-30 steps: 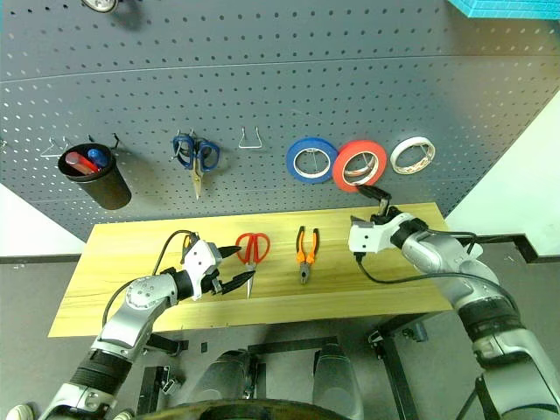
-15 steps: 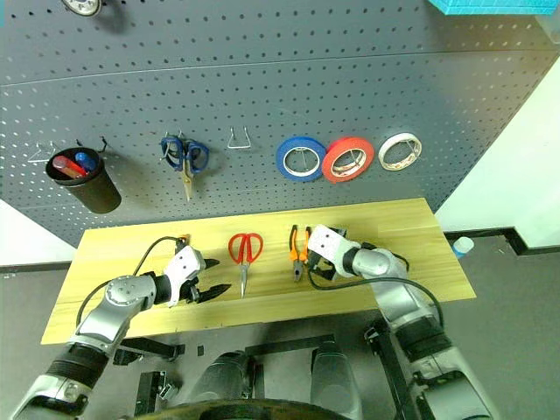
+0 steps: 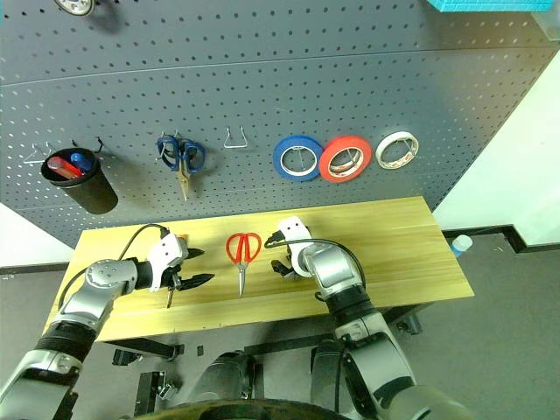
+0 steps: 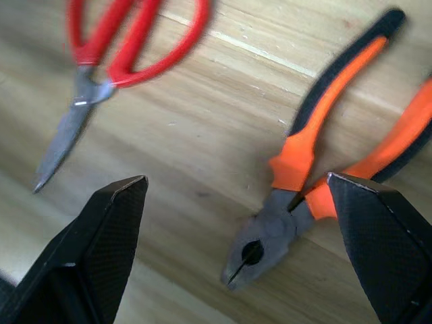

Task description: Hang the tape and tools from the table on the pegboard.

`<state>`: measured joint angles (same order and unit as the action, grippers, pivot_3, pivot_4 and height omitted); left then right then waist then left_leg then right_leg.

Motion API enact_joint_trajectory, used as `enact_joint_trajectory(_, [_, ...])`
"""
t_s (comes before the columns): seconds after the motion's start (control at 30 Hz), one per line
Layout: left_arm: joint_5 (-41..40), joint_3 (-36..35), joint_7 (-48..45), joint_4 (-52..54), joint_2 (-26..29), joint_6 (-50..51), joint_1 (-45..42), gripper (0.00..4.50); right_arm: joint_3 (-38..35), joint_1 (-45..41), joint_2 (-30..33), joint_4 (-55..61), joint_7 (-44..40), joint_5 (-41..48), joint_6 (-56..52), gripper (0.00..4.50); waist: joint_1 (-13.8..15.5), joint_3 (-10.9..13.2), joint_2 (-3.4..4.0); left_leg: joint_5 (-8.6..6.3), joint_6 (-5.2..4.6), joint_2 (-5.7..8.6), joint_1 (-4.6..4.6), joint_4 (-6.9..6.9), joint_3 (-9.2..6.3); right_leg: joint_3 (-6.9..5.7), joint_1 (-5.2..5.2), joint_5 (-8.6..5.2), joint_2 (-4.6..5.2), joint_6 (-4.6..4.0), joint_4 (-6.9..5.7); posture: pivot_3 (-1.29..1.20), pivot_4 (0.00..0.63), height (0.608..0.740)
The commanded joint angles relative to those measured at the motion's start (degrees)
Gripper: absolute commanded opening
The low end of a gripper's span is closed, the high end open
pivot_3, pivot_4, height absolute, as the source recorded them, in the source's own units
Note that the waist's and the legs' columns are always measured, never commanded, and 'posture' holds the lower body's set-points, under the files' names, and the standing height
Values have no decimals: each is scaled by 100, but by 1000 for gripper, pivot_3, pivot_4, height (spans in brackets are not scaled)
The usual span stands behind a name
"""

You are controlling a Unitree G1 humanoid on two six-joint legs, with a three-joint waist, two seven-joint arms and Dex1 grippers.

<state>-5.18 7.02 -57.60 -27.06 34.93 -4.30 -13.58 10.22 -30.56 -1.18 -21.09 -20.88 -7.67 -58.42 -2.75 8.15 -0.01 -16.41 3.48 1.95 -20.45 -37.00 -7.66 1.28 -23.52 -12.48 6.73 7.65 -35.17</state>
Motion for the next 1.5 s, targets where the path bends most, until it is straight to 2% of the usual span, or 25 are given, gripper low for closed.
enact_joint_trajectory(0.03, [-113, -177, -79, 123, 91, -97, 24, 3626, -57, -268, -141, -365, 531, -48, 296, 4426, -13, 2, 3, 0, 0, 0, 0, 2, 0, 0, -1, 0, 0, 0, 0, -65, 131, 740])
enact_joint_trajectory(0.2, [-253, -199, -170, 333, 25, 6, 167, 3626, -67, -388, -166, -830, 890, 2, 542, 4426, -135, 6, 9, 0, 0, 0, 0, 7, -1, 0, -3, -1, 0, 2, -1, -65, 131, 740])
enact_joint_trajectory(0.5, [-893, -424, -825, 1044, 112, 72, 489, 3626, -262, -525, -300, -1429, 1141, 202, 584, 4426, -178, 21, 25, 0, 0, -2, 2, 7, -3, 1, -5, -1, -1, 1, -4, -70, 137, 740])
enact_joint_trajectory(0.8, [-835, -561, -637, 1114, 177, 63, 701, 3626, -280, -684, -166, -1844, 1399, 163, 845, 4426, -278, 28, 29, 0, 0, -1, 0, 9, -5, 1, -4, -5, -1, 4, -2, -62, 136, 740])
enact_joint_trajectory(1.5, [-848, -575, -304, 1266, 89, 69, 876, 3626, -203, -1342, -280, -3317, 1136, 206, 1930, 4426, -300, 31, 32, 0, -1, -2, 4, 13, -8, 1, -4, -17, -1, 21, -2, -52, 127, 740])
